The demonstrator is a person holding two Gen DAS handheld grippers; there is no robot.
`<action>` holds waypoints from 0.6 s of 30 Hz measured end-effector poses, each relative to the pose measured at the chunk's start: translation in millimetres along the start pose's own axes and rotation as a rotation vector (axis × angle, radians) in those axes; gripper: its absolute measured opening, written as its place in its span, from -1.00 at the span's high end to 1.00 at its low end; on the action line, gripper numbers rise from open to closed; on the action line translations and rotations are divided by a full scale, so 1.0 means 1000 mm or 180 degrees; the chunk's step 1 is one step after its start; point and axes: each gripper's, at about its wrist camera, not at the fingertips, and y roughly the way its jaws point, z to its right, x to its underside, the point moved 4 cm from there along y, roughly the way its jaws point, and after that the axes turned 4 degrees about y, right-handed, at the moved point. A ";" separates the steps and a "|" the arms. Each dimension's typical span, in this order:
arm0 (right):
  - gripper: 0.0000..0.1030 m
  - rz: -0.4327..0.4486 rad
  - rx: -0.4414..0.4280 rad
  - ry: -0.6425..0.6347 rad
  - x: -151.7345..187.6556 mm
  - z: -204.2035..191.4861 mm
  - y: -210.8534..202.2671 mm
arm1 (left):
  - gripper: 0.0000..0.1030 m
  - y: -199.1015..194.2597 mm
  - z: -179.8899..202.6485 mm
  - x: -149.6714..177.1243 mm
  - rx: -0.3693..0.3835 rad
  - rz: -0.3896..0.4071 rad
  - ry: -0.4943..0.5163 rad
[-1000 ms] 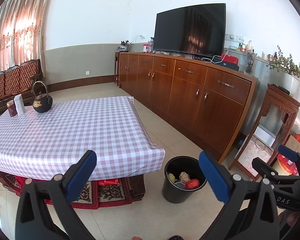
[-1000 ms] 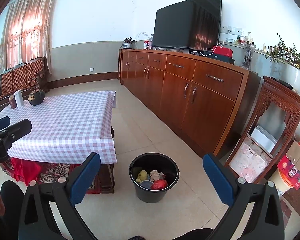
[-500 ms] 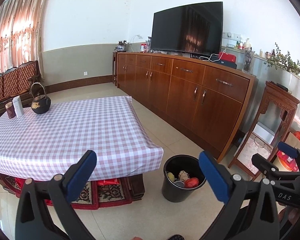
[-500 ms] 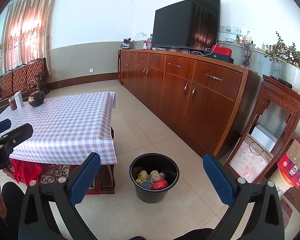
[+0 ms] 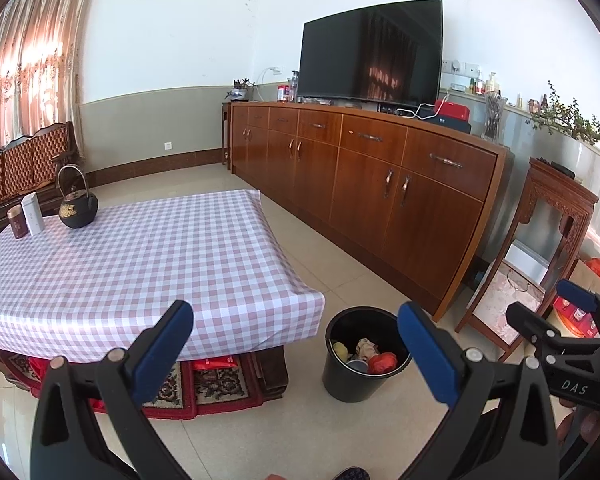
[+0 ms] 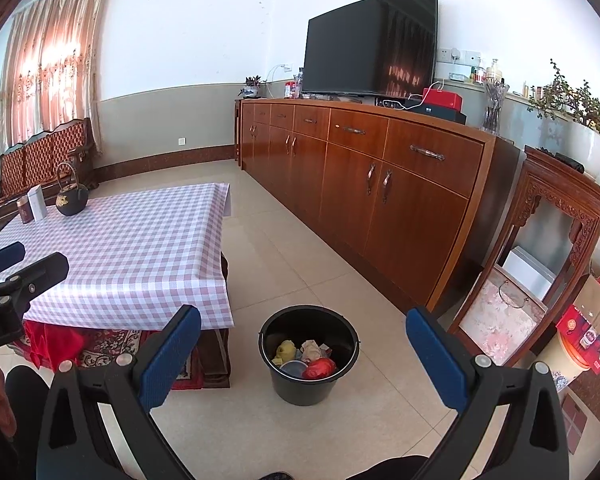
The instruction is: Collect trash
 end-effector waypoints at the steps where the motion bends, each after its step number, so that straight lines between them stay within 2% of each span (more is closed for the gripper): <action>1: -1.00 0.0001 -0.0002 0.0007 0.000 0.000 0.000 | -0.99 0.000 0.000 0.000 0.0000 -0.0006 0.0006; 18: -1.00 -0.0027 -0.0019 0.0017 0.002 0.002 0.002 | -0.99 0.001 0.000 0.000 0.0019 -0.0003 0.0009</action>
